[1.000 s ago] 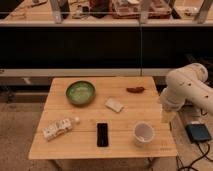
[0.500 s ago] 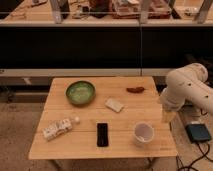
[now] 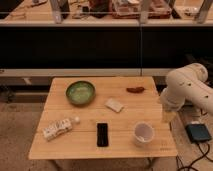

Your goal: Place the pepper on the white sponge

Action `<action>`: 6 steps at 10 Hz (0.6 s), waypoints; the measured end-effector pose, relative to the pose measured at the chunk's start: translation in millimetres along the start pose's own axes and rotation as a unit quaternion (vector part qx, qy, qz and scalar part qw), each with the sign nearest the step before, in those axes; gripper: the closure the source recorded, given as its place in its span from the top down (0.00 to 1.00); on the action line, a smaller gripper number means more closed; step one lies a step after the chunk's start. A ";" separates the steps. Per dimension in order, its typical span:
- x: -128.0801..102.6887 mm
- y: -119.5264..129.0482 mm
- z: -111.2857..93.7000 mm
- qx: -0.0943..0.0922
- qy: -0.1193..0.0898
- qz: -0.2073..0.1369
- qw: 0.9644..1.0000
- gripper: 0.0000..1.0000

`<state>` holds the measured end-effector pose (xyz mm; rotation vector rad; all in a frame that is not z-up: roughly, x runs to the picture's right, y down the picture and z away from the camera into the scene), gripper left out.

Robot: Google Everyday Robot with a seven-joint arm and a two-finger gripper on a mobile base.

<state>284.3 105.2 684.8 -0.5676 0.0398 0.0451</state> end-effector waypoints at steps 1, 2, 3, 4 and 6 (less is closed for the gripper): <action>0.3 -0.2 -0.2 0.000 0.000 0.000 1.000 0.65; -0.7 -5.1 -1.1 0.007 -0.004 0.000 1.000 0.65; -3.6 -17.9 -4.1 0.024 -0.009 -0.004 1.000 0.65; -10.8 -42.4 -10.2 0.055 -0.021 -0.013 0.998 0.65; -30.4 -95.0 -20.5 0.123 -0.054 -0.034 0.990 0.65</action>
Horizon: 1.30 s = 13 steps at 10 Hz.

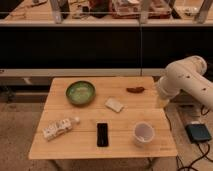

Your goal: Place the pepper on the white sponge

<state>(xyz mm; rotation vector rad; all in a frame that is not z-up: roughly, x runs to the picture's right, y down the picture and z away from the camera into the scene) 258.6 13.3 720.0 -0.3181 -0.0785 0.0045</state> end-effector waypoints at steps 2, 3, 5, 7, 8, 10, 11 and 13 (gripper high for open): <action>-7.3 -35.0 13.0 0.047 -0.026 -0.009 0.999 0.65; -12.1 -50.1 23.7 0.061 -0.040 -0.013 0.997 0.65; -19.2 -70.0 56.5 0.058 -0.058 -0.016 0.996 0.65; -22.5 -88.2 93.6 0.042 -0.045 -0.023 0.998 0.65; -20.9 -98.6 110.7 0.035 -0.032 -0.021 0.999 0.65; -16.6 -110.4 128.5 0.028 -0.019 -0.011 0.999 0.65; -16.1 -110.8 129.0 0.028 -0.019 -0.010 0.999 0.65; -14.0 -110.3 128.6 0.028 -0.018 -0.009 0.999 0.65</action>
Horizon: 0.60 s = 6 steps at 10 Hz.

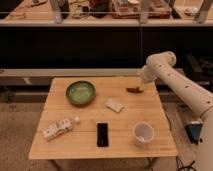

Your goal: Place the pepper on the white sponge

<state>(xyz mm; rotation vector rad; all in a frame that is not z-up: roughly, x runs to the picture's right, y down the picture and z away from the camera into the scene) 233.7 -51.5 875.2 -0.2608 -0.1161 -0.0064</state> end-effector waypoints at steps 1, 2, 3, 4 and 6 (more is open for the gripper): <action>-0.6 0.0 0.2 0.001 0.000 -0.001 1.000 0.65; -0.8 -1.7 2.2 0.006 0.000 -0.005 1.000 0.65; 2.5 -3.1 11.7 0.018 0.000 -0.022 1.000 0.65; 9.4 -3.5 23.0 0.028 0.004 -0.034 0.999 0.65; 18.5 -5.2 43.0 0.038 0.008 -0.045 0.998 0.65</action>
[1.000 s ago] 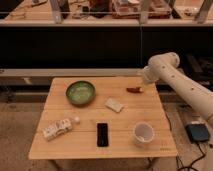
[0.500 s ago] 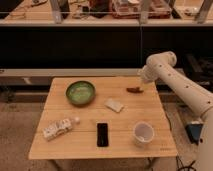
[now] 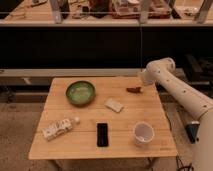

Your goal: Place the pepper on the white sponge

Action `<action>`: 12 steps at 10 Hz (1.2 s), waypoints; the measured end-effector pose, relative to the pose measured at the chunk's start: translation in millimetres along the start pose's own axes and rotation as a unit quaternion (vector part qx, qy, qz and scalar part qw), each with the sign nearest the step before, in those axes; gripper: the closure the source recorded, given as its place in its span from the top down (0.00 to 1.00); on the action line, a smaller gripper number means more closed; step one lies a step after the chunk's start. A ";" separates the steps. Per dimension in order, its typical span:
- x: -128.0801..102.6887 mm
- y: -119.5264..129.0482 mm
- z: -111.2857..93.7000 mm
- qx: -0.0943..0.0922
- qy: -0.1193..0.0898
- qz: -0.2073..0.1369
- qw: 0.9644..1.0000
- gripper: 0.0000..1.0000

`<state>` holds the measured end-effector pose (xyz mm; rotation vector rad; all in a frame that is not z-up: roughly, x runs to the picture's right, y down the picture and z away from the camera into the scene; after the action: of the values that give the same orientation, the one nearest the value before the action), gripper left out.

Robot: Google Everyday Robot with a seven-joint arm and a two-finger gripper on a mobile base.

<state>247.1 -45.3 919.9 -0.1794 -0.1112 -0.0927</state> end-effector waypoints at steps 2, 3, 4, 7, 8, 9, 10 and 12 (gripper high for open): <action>7.0 1.9 19.8 -0.003 0.000 0.003 1.000 0.65; 9.3 6.5 27.8 -0.011 -0.004 0.008 1.000 0.65; 10.1 10.2 35.0 -0.019 -0.008 0.010 1.000 0.65; 8.4 12.1 55.6 -0.037 -0.013 0.006 0.999 0.65; 10.5 12.7 61.3 -0.042 -0.010 0.004 0.999 0.65; 13.7 12.9 65.8 -0.047 -0.007 0.004 0.999 0.65; 16.4 13.9 71.3 -0.052 -0.004 0.005 0.999 0.65; 21.9 14.7 82.5 -0.065 0.004 0.011 0.998 0.65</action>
<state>261.8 -17.6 1000.6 -0.3100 -0.0962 -0.0789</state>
